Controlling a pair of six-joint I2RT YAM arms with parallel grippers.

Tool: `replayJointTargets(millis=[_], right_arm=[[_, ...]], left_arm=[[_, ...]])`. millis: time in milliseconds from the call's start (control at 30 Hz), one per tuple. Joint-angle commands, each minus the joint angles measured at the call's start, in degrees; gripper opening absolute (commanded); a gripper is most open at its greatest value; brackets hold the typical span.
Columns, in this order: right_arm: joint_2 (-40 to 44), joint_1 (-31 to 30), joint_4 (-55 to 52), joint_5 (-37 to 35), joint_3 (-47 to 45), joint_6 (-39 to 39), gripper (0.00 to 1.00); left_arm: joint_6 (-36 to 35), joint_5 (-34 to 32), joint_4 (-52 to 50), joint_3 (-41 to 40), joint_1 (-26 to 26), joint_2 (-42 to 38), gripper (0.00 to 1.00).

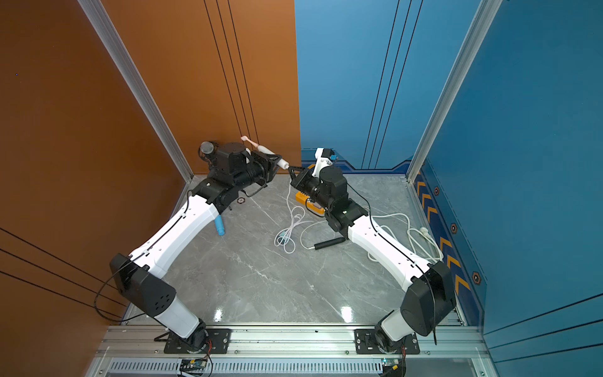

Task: Charge the electric toothbrush
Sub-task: Insert the charging cable into the electric toothbrush, then place the electric toothbrush at the center of the board.

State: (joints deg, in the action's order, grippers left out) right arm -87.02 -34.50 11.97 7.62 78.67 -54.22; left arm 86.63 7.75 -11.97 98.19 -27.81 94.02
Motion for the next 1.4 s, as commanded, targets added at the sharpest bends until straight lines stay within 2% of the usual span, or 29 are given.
replayJointTargets(millis=[0, 133, 233, 333, 433, 533, 700, 767, 867, 900, 933, 1033, 1100, 1233, 1367], right_arm=[[-1.22, 0.3, 1.3, -2.33, 2.5, 1.46, 0.0], [-2.95, 0.21, 0.14, 0.0, 4.39, 1.86, 0.0], [-3.89, -0.12, 0.11, 1.26, 5.05, 3.19, 0.0], [-5.28, 0.34, -0.31, 3.3, 6.45, 3.1, 0.0], [-6.61, 0.36, -3.13, 2.52, 9.0, 2.8, 0.0], [-7.55, 0.33, -0.06, 3.01, 8.69, 1.0, 0.0], [-9.75, 0.62, -0.81, 6.84, 11.01, -0.54, 0.0], [-10.09, 0.68, -2.96, 8.35, 12.2, 0.26, 0.0], [-8.62, 0.77, -7.74, 10.77, 13.06, 2.8, 0.0], [-7.45, 0.73, -9.34, 11.63, 12.68, 4.24, 0.03], [-6.31, 0.67, -11.1, 12.37, 12.25, 5.64, 0.09], [-0.78, 0.38, -17.88, 13.27, 9.28, 11.25, 0.37], [4.16, 0.38, -20.66, 12.78, 4.51, 14.39, 0.47], [14.05, 0.43, -24.24, 9.02, -3.49, 17.79, 0.56], [18.91, 1.01, -29.07, 4.02, -7.1, 19.84, 0.58]], left_arm=[[-0.67, 3.58, 0.64, -0.92, -2.3, -0.68, 0.0], [-1.54, 4.55, 3.47, -0.42, -2.93, -0.45, 0.0], [-3.44, 7.74, 4.41, 1.63, -4.35, 0.41, 0.0], [-3.86, 10.37, 6.94, 1.48, -7.19, 0.69, 0.0], [-3.72, 9.98, 9.66, -0.39, -10.48, 0.21, 0.0], [-3.24, 10.77, 12.45, -1.04, -13.21, 0.55, 0.0], [-4.37, 12.89, 13.44, -1.07, -14.29, 0.19, 0.0], [-7.65, 12.67, 13.33, -1.63, -13.96, -0.72, 0.0], [-14.77, 10.3, 7.07, -2.77, -11.71, -3.2, 0.0], [-18.15, 9.68, 4.67, -3.15, -10.67, -4.15, 0.0], [-20.41, 8.93, 2.36, -3.89, -9.37, -5.19, 0.0], [-22.82, 7.21, -0.11, -11.92, -3.09, -11.15, 0.0], [-24.31, 6.6, -1.21, -19.11, 2.37, -17.14, 0.0], [-31.06, 2.86, -9.33, -29.2, 9.37, -27.58, 0.0], [-28.9, 3.73, -16.36, -40.32, 15.44, -33.07, 0.0]])
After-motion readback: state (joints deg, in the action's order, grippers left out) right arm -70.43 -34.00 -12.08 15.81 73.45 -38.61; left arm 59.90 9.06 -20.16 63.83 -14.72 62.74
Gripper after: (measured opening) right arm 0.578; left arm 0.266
